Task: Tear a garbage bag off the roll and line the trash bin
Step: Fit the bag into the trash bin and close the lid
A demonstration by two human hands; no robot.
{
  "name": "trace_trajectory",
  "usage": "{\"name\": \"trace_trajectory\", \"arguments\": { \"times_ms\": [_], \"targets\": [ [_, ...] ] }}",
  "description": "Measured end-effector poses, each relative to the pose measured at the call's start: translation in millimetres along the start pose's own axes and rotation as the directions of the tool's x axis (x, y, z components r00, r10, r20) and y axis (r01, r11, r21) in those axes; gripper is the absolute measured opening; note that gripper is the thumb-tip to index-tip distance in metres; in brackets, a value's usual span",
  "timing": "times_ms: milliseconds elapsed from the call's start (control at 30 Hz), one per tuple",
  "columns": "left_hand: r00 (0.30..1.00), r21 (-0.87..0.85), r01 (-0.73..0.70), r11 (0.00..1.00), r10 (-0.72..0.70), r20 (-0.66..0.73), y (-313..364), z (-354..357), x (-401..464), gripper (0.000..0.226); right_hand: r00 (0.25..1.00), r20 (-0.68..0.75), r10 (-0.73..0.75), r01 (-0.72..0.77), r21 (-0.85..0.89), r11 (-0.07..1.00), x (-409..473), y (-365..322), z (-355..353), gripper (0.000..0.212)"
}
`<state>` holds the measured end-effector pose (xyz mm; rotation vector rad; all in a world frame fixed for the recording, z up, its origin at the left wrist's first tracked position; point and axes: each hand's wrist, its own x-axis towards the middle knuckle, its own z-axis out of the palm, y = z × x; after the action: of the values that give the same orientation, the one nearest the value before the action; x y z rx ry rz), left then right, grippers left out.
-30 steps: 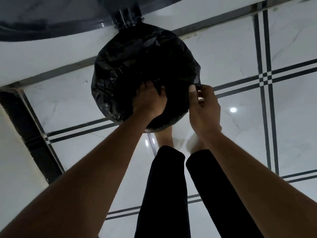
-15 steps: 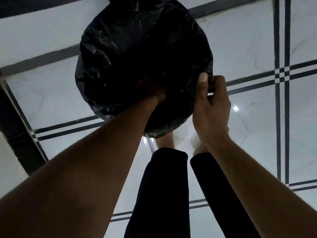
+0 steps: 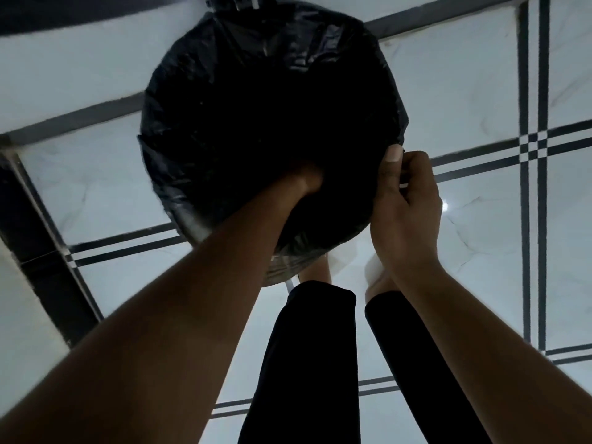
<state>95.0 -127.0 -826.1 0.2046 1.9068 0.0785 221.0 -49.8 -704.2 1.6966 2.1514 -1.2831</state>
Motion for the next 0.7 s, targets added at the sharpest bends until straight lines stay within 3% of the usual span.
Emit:
{"name": "trace_trajectory", "arguments": {
  "times_ms": [100,200,233,300,333,400,433,467,567,700],
  "targets": [
    [0.970,-0.027,-0.147,0.989,0.139,-0.201,3.0,-18.9,-83.5,0.048,0.998,0.037,0.057,-0.056,-0.031,0.998,-3.1,-12.1,-13.4,0.048],
    [0.796,0.030,-0.293,0.956,0.261,-0.547,-13.0,-16.4,-163.2,0.040,0.988,0.074,0.135,-0.132,-0.041,0.990,-9.4,-25.0,-25.6,0.050],
    [0.763,0.001,-0.293,0.956,0.234,-0.603,-20.4,-10.3,-183.2,0.036,0.982,0.080,0.173,-0.171,-0.033,0.985,-11.0,-28.3,-29.2,0.054],
    [0.750,-0.253,-0.330,0.909,0.090,-0.656,-27.6,0.5,-216.6,0.028,0.954,0.091,0.284,-0.285,-0.004,0.959,-9.5,-24.0,-31.0,0.066],
    [0.801,-0.494,-0.316,0.810,-0.051,-0.597,-28.8,3.5,-229.8,0.024,0.934,0.110,0.339,-0.344,0.023,0.939,-8.6,-22.1,-30.9,0.075],
    [0.901,-0.901,-0.145,0.408,-0.322,-0.291,-26.2,-1.1,-245.8,0.015,0.886,0.192,0.423,-0.449,0.123,0.885,-4.6,-14.7,-27.0,0.095],
    [0.917,-0.980,-0.036,0.197,-0.383,-0.110,-25.4,-4.3,-248.4,0.012,0.861,0.244,0.447,-0.492,0.170,0.854,-7.7,-19.7,-27.3,0.101],
    [0.915,-0.996,0.037,0.079,-0.404,0.002,-25.1,-8.1,-248.9,0.013,0.833,0.297,0.467,-0.530,0.186,0.827,-12.9,-29.5,-28.9,0.102],
    [0.905,-0.995,0.069,-0.068,-0.415,0.091,-30.8,-15.8,-244.4,0.036,0.794,0.396,0.462,-0.578,0.254,0.776,-25.5,-59.2,-31.4,0.070],
    [0.924,-0.972,0.057,-0.230,-0.356,0.139,-37.5,-23.9,-233.8,0.043,0.778,0.429,0.460,-0.612,0.351,0.708,-21.3,-61.2,-27.0,0.056]
  ]
}}
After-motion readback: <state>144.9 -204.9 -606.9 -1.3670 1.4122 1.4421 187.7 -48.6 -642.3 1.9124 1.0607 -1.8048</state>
